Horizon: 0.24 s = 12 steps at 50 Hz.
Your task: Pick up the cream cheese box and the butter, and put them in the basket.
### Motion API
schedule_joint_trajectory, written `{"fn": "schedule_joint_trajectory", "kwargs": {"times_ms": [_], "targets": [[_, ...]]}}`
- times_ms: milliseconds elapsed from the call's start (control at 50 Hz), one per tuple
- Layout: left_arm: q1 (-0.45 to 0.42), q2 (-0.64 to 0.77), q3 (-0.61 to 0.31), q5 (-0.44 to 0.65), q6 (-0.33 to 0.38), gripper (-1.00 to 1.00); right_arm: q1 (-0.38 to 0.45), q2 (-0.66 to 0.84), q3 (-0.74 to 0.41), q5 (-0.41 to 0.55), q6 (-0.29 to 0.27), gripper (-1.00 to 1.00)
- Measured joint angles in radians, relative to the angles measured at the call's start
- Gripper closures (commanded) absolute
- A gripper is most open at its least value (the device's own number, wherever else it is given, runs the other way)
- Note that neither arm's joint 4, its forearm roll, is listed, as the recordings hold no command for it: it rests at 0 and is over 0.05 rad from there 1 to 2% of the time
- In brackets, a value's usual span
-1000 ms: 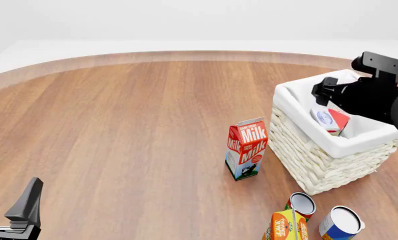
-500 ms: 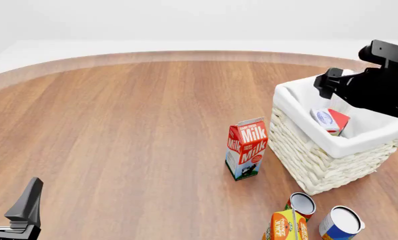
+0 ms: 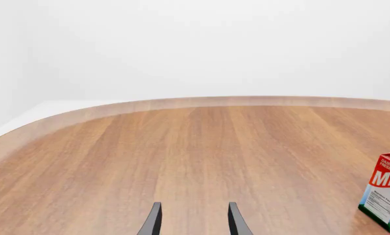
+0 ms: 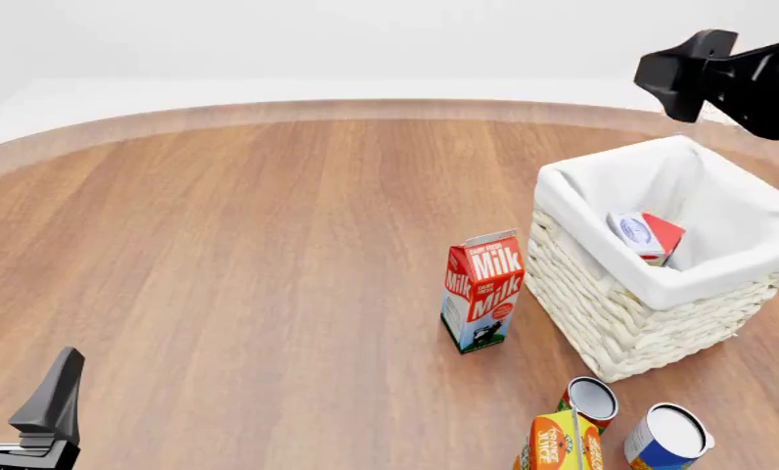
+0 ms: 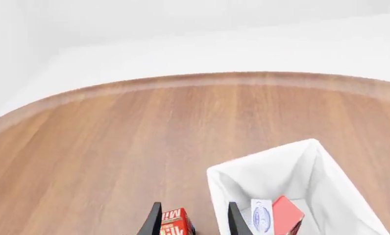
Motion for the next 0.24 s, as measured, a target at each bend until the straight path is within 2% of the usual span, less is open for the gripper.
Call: {"fn": "schedule_joint_trajectory", "kwargs": {"times_ms": [240], "targets": [[0.0, 0.0, 0.0, 0.0, 0.0, -1.0, 0.148, -0.049, -0.09, 0.036, -0.046, -1.0]]}}
